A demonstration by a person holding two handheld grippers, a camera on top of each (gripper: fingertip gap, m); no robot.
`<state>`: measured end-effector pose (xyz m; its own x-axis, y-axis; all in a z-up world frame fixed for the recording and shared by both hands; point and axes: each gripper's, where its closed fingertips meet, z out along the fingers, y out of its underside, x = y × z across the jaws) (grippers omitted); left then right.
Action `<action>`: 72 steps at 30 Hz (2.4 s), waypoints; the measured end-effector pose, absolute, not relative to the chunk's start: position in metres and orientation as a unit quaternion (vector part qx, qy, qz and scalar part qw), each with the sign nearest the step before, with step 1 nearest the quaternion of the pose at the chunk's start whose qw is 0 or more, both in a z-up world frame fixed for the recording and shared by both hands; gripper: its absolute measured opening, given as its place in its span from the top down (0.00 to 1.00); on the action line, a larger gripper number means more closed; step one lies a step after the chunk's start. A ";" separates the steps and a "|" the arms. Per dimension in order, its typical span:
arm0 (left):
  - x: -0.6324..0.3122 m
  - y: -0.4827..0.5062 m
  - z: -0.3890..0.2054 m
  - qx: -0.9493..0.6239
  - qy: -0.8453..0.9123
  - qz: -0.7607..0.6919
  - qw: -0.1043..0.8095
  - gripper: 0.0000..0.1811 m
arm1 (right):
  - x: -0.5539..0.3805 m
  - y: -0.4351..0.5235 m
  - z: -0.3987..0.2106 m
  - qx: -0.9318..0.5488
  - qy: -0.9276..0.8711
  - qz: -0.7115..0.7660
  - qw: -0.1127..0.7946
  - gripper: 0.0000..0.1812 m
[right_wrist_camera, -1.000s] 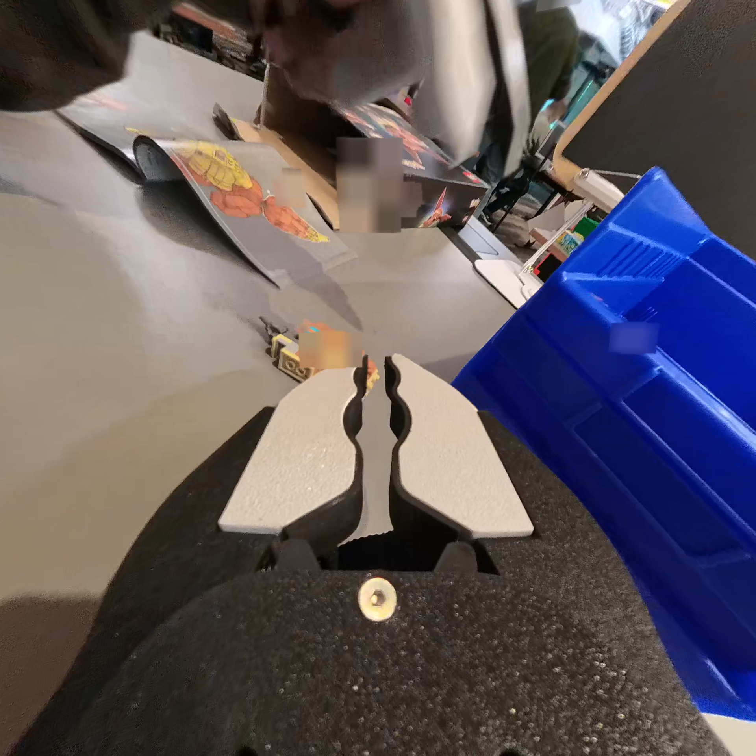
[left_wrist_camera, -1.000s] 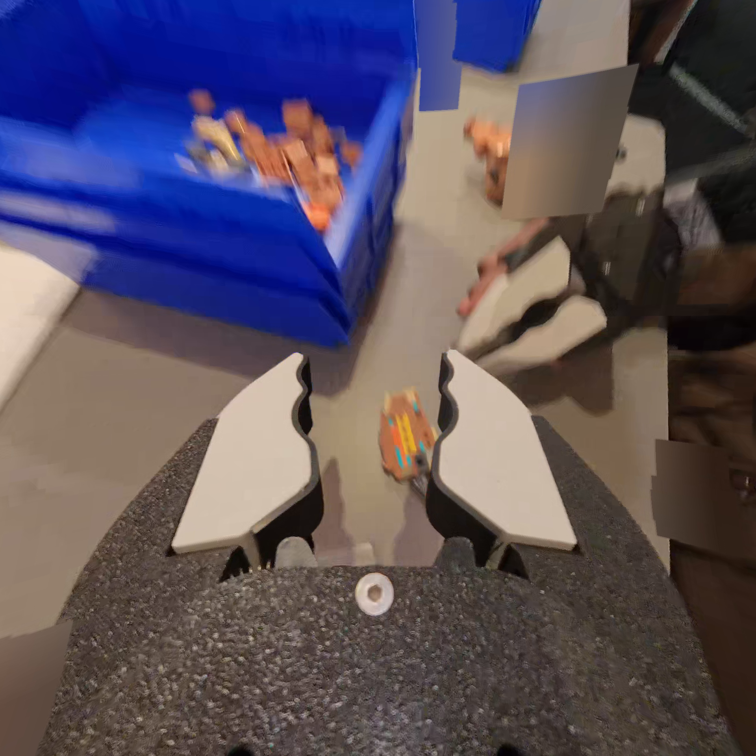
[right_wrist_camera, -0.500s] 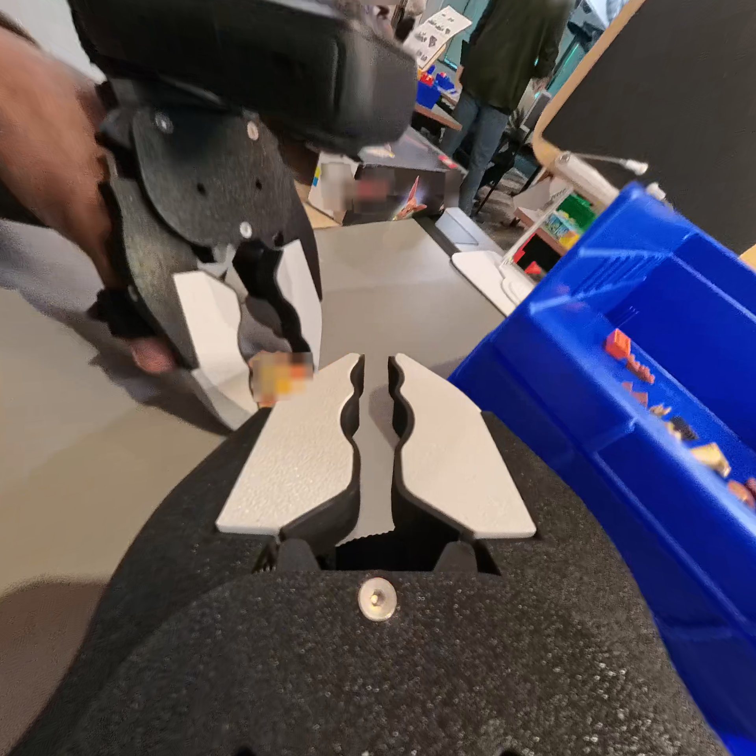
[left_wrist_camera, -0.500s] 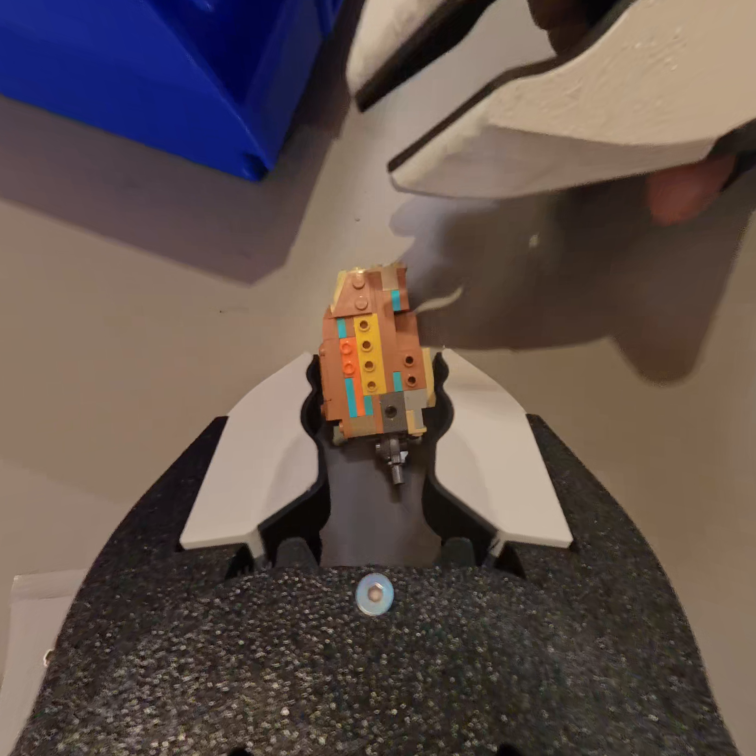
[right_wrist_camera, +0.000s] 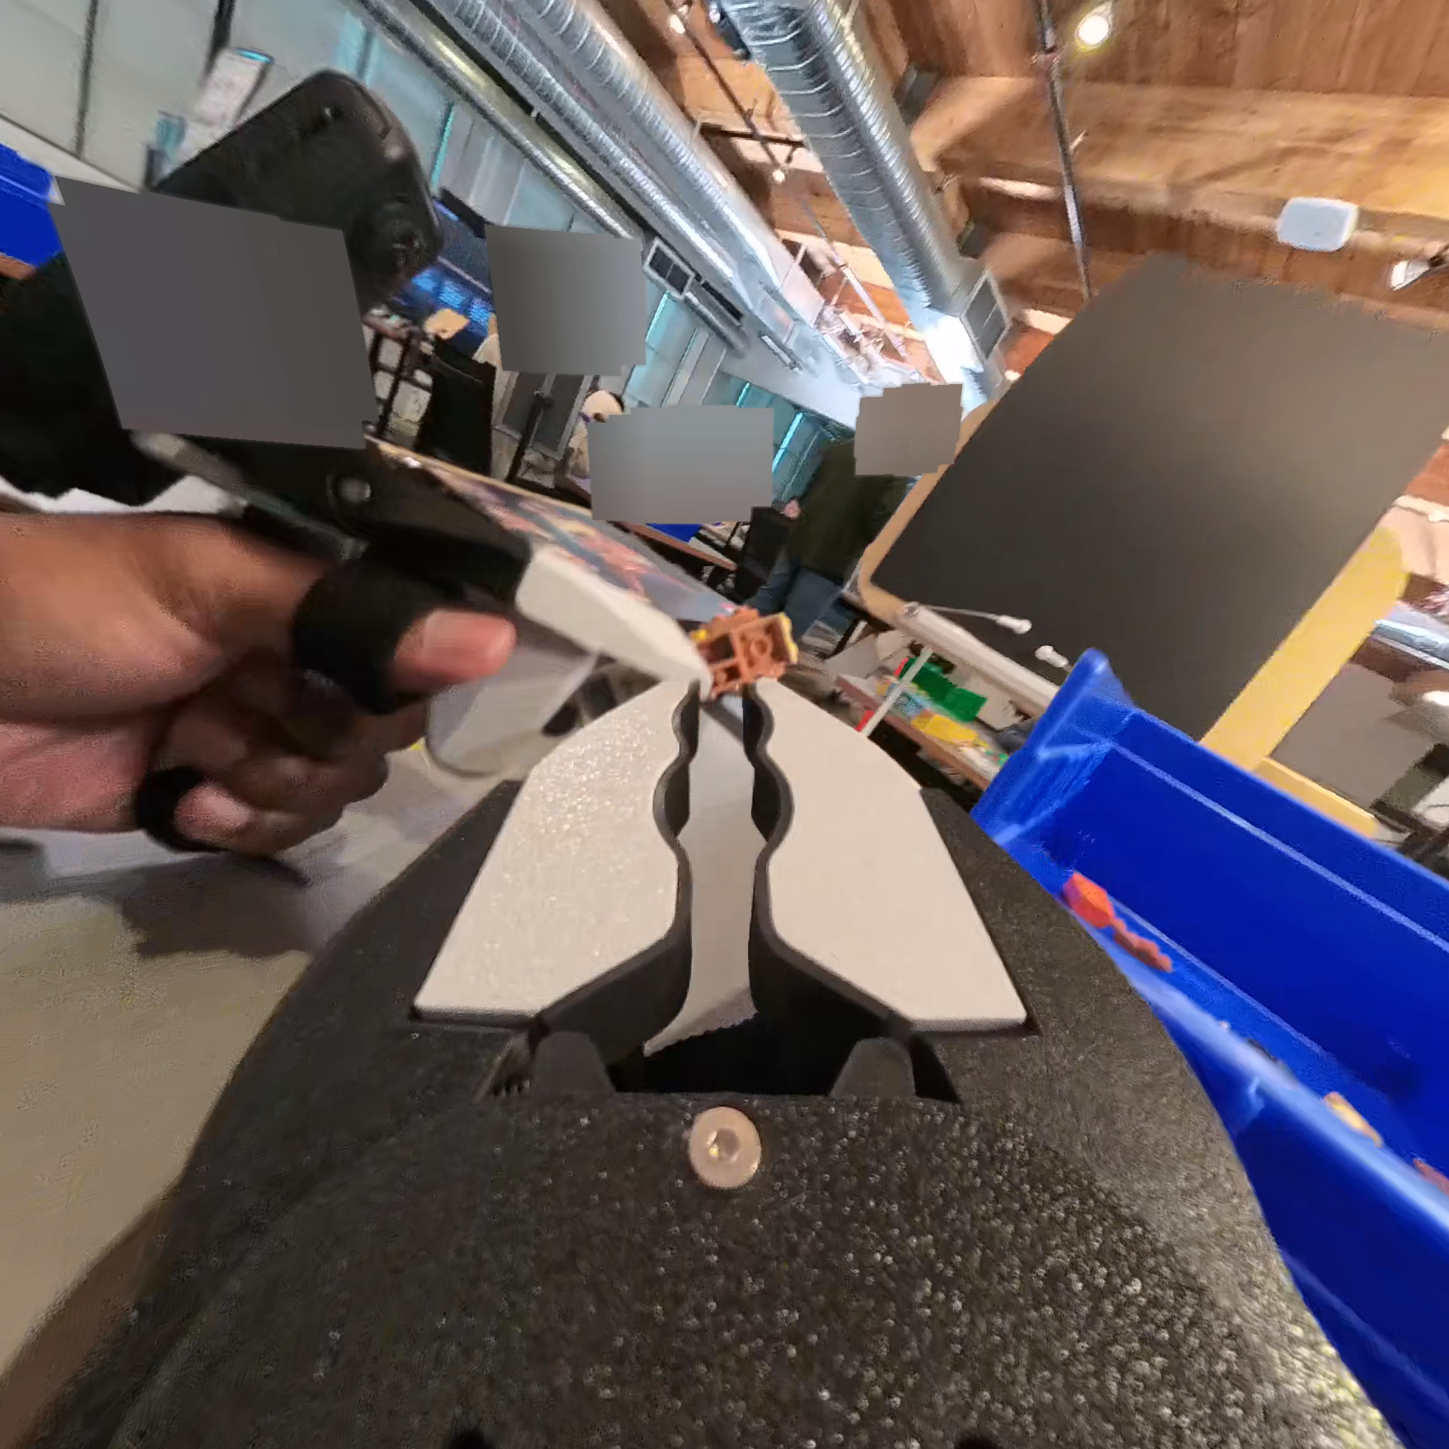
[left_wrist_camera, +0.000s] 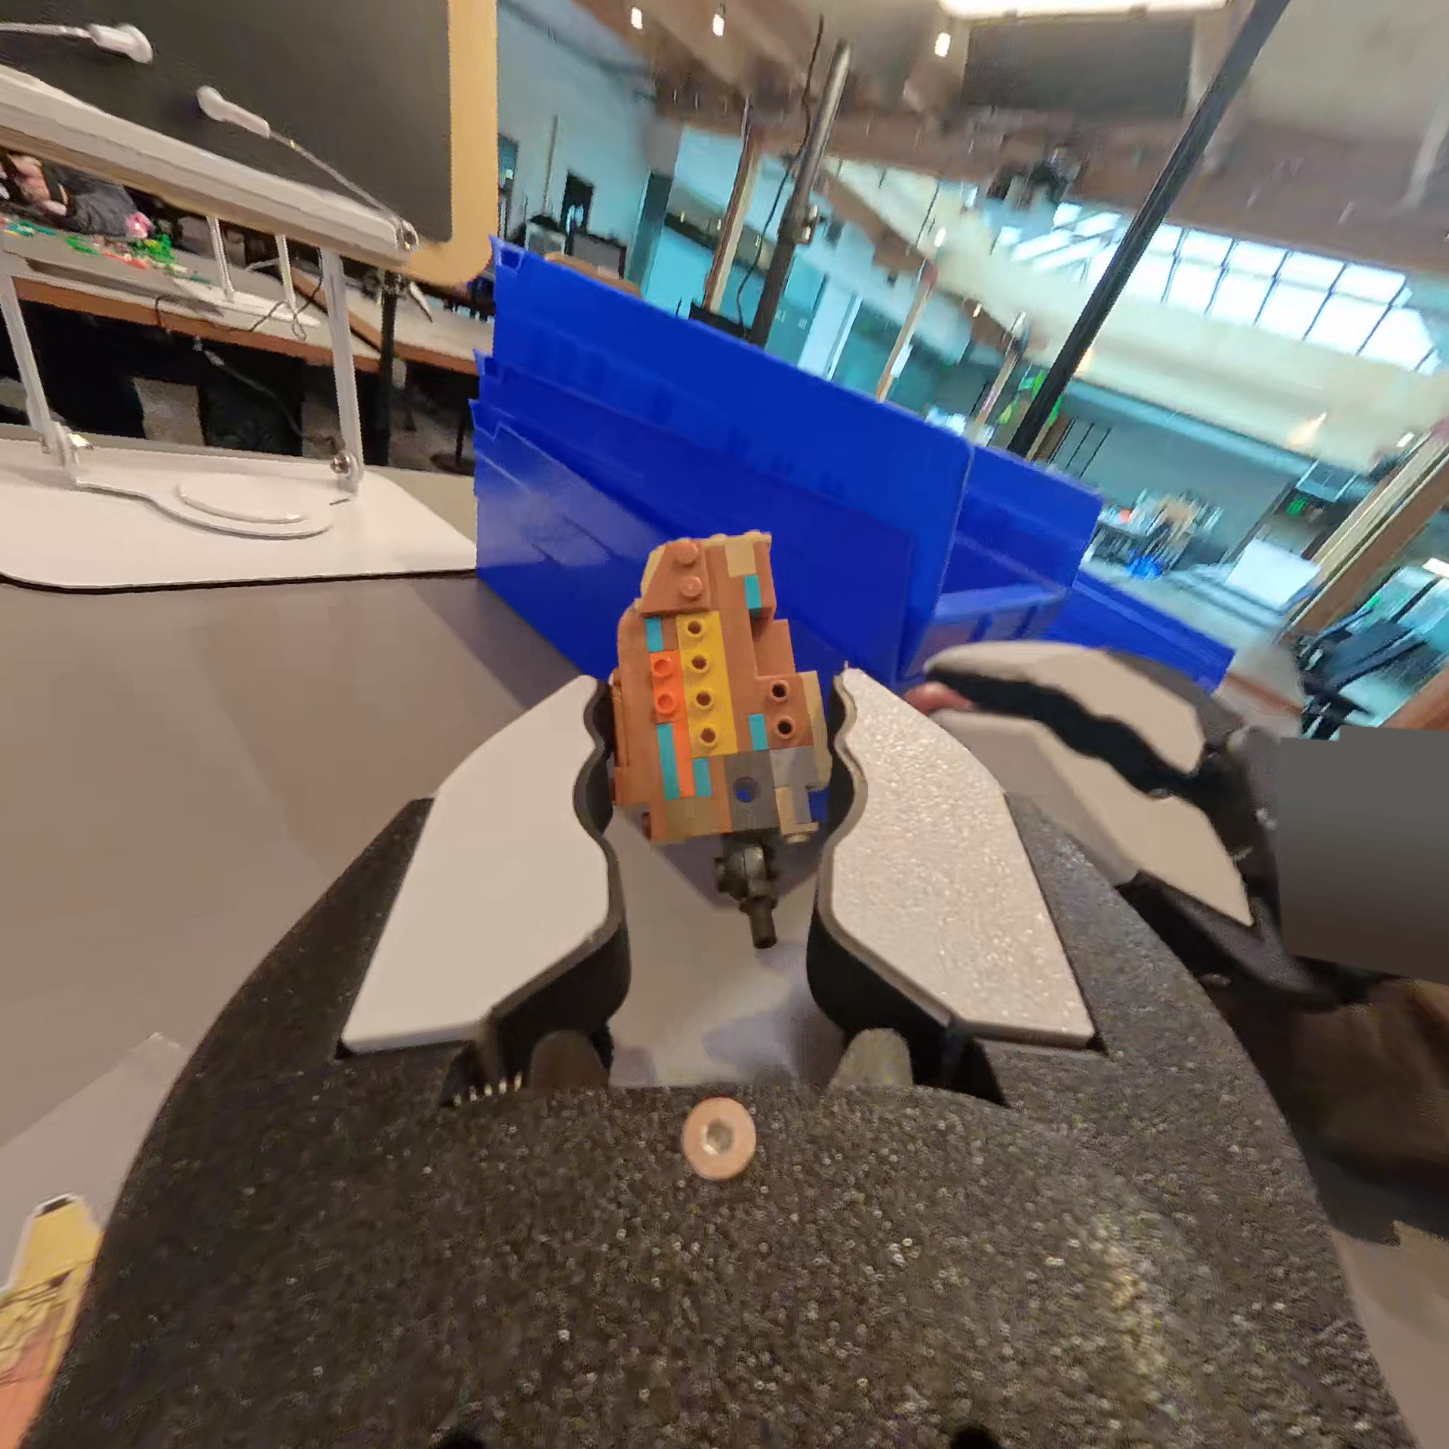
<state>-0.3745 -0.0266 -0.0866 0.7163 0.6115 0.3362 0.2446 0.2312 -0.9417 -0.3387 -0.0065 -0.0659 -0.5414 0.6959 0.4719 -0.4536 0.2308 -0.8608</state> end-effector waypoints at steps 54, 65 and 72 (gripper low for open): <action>-0.337 0.011 -0.046 -0.715 -0.033 0.377 0.588 0.71 | -0.304 0.053 -0.057 -0.146 -0.585 0.727 0.328 0.93; -0.342 -0.029 -0.051 -0.657 -0.051 0.471 0.586 0.71 | -0.322 -0.009 -0.052 -0.177 -0.556 0.782 0.220 0.85; -0.337 -0.018 -0.064 -0.662 -0.014 0.475 0.579 0.71 | -0.323 -0.008 -0.058 -0.207 -0.558 0.791 0.139 0.82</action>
<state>-0.3368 -0.0184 -0.0637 0.5480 0.5682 -0.6139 -0.5323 -0.3292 -0.7799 -0.3229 -0.0076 -0.0578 -0.8752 0.4517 -0.1729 0.0112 -0.3384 -0.9409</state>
